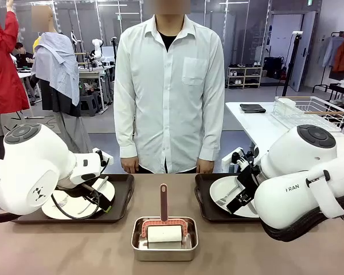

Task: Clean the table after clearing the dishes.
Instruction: When the left (or right) Handle tray is removed, use the left hand (or right hand) to clean the left (or right) side of the table with the Lint Roller.

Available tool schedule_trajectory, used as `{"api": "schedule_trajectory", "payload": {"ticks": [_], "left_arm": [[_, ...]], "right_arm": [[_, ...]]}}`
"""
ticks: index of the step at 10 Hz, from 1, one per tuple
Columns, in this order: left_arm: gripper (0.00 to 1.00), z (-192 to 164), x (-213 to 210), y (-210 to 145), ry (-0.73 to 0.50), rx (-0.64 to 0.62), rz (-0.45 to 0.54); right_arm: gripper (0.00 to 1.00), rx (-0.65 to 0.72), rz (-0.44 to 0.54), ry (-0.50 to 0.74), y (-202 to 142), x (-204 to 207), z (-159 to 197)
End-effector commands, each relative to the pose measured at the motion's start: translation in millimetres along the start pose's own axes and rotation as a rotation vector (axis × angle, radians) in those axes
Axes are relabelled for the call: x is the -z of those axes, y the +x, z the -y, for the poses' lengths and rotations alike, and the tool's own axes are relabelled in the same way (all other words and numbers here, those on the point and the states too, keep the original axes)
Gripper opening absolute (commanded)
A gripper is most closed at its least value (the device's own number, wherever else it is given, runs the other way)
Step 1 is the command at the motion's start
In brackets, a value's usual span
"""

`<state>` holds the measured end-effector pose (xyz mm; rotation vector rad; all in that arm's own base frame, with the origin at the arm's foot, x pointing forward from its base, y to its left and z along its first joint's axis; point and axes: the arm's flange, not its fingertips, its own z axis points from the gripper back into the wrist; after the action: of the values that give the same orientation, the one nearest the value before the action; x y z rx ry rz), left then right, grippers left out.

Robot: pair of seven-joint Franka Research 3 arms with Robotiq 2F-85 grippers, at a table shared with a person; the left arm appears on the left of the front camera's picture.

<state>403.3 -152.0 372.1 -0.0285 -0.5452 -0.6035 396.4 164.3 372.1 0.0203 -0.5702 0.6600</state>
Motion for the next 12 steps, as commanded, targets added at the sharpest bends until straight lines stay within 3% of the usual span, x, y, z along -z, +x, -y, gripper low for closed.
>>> {"api": "schedule_trajectory", "payload": {"ticks": [1, 5, 7, 8, 9, 11, 12], "left_arm": [[1.00, -0.6, 0.0, -0.2, 0.000, -0.002, 0.000], [1.00, 0.0, 0.0, 0.0, 0.000, 0.000, 0.000], [1.00, -12.4, -4.9, 25.4, -0.039, 0.003, -0.027], [1.00, -20.8, -13.1, 40.3, -0.092, 0.008, -0.042], [1.00, -39.6, -27.4, 58.6, -0.101, -0.016, -0.053], [1.00, -78.4, -51.9, 70.0, -0.343, -0.093, -0.047], [1.00, -105.0, -67.4, 64.6, -0.468, -0.112, 0.003]], "right_arm": [[1.00, 0.000, 0.000, 0.001, 0.2, 0.0, -0.7], [1.00, 0.000, 0.000, 0.000, 0.0, 0.0, 0.0], [1.00, -0.008, -0.007, 0.042, 27.8, -12.5, 19.5], [1.00, -0.017, -0.023, 0.006, 44.8, -21.5, 32.8], [1.00, 0.000, -0.025, 0.121, 65.1, -34.5, 55.5], [1.00, 0.099, -0.010, 0.296, 80.9, -58.2, 102.4], [1.00, 0.239, 0.063, 0.447, 75.0, -77.2, 129.5]]}}
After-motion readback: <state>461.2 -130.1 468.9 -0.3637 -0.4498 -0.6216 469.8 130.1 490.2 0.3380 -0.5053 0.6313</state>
